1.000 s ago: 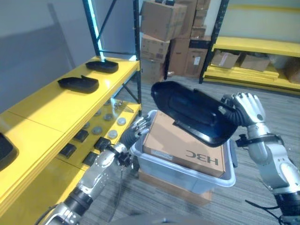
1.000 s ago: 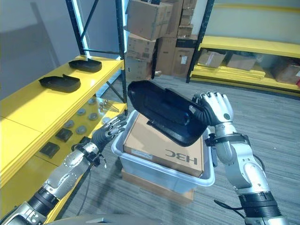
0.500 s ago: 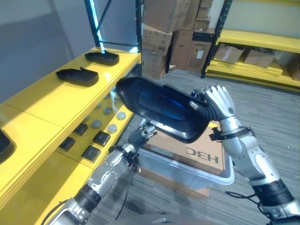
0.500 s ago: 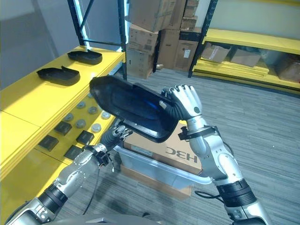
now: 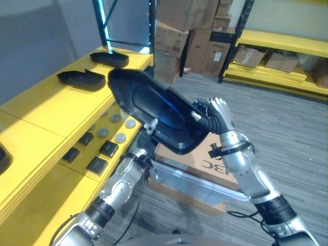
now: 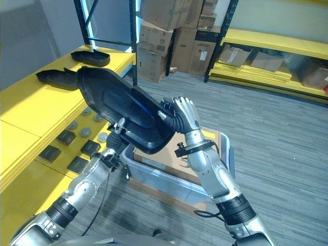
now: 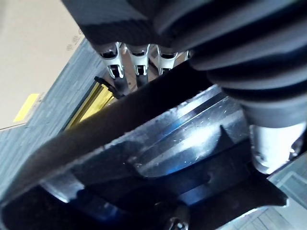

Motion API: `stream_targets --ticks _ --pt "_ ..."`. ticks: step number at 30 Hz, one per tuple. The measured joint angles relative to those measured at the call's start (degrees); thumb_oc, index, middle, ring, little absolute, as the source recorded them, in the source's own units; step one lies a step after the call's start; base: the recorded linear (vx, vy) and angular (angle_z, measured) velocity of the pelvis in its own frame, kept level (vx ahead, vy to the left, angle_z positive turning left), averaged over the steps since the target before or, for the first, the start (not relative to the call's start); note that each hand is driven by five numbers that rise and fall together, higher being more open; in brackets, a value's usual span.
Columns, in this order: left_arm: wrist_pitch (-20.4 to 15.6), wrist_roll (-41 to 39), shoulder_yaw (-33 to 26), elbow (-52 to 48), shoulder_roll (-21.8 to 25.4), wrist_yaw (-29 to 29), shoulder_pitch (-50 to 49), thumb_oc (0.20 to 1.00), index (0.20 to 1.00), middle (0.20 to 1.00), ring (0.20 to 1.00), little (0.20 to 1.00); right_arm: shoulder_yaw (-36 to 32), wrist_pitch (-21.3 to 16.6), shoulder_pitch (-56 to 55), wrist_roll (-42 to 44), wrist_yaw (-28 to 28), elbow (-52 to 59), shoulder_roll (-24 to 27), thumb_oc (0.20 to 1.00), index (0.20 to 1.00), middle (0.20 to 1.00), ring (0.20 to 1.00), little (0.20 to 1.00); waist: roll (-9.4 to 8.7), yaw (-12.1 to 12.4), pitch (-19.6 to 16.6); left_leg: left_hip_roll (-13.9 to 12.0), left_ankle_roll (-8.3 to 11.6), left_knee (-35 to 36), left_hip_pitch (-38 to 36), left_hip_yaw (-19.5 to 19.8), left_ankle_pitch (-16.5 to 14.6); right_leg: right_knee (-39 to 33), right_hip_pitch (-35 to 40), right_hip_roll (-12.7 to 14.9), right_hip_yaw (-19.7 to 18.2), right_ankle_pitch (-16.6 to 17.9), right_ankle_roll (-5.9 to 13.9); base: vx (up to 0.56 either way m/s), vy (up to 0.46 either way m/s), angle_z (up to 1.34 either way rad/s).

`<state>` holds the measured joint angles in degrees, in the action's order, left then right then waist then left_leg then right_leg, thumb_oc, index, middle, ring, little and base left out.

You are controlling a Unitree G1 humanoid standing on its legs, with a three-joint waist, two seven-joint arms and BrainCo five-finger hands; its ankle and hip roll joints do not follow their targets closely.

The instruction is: Move parts from the plastic box to the shelf.

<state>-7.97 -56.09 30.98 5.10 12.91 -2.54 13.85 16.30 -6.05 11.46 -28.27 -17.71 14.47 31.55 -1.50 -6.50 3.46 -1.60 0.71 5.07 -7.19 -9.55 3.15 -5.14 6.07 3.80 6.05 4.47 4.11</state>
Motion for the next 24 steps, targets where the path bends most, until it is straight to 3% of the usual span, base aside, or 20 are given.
stream_targets --ticks 3,9,19,24 --pt "-1.1 0.8 0.0 0.0 0.9 -1.1 -0.1 0.200 0.200 0.200 0.200 0.200 0.5 0.0 0.0 2.2 -0.3 0.0 -0.6 0.200 0.200 0.200 0.200 0.200 -0.12 0.1 0.1 0.0 0.01 0.0 0.0 -0.2 0.0 0.0 -0.1 0.0 -0.2 0.0 0.00 0.00 0.003 -0.03" --pt "-1.0 9.9 0.2 0.1 3.4 -3.3 0.1 0.200 0.200 0.200 0.200 0.200 1.5 -0.6 0.1 3.9 -0.3 0.1 -0.6 0.200 0.200 0.200 0.200 0.200 -0.13 -0.2 0.1 0.0 0.00 0.0 -0.4 -0.8 0.0 0.0 0.0 0.0 -0.7 0.0 0.04 0.00 0.002 -0.04" --pt "0.8 37.3 1.4 0.2 9.1 -3.2 1.6 0.200 0.200 0.200 0.200 0.200 -0.7 -4.2 -3.3 10.6 0.2 0.2 -0.6 0.200 0.200 0.200 0.200 0.200 1.53 -0.8 1.1 -0.1 0.02 0.0 0.2 -1.5 0.0 0.0 -0.8 0.0 -1.1 -0.2 0.36 -0.01 -0.015 -0.01" --pt "1.2 39.6 1.8 0.1 9.0 -2.0 0.2 0.200 0.200 0.200 0.200 0.200 -1.7 -5.1 -7.8 13.4 1.7 0.2 -0.5 0.200 0.200 0.200 0.200 0.200 2.70 -1.6 2.0 -0.1 0.01 0.0 0.2 -1.9 0.0 0.0 -1.1 0.0 -1.6 -0.2 0.34 0.00 -0.046 -0.07"
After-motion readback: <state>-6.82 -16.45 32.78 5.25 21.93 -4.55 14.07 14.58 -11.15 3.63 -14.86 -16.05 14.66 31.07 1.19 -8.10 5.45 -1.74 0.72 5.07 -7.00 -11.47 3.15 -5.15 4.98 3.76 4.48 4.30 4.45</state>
